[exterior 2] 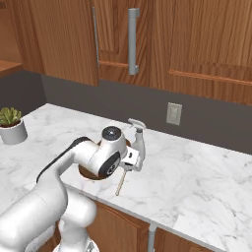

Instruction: Grab the spray bottle from the cabinet, then place it next to the cutting board for sanitizing. Then grab the dish brush from the countertop next to the sink and place it next to the cutting board.

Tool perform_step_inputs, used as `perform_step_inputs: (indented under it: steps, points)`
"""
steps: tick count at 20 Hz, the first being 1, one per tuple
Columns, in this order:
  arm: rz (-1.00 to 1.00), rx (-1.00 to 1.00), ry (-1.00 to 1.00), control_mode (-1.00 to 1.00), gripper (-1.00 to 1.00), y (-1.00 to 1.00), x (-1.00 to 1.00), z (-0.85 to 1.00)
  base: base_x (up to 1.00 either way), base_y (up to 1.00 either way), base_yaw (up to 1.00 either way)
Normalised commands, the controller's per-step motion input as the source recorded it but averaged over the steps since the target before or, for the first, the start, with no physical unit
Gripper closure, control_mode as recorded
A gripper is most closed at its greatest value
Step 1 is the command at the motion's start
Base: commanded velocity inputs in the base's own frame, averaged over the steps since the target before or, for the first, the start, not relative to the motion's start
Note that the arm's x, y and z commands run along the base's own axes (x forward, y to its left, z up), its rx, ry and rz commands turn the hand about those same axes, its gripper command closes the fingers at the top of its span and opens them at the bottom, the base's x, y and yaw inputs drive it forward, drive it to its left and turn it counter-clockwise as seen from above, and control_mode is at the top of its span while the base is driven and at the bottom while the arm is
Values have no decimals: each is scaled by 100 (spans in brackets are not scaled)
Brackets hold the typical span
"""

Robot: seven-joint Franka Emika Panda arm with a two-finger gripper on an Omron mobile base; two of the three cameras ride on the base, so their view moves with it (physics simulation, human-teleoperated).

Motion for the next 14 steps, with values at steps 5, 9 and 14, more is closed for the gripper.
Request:
perform_step_inputs:
  steps: [5, 9, 14]
  points:
    - [-2, -6, -8, -100, -100, 3, -79, 100, 0, 0, 0]
    - [0, -8, -7, -100, -100, 4, -77, 100, 0, 0, 0]
    - [0, -5, -6, -100, -100, 0, -74, 100, 0, 0, 0]
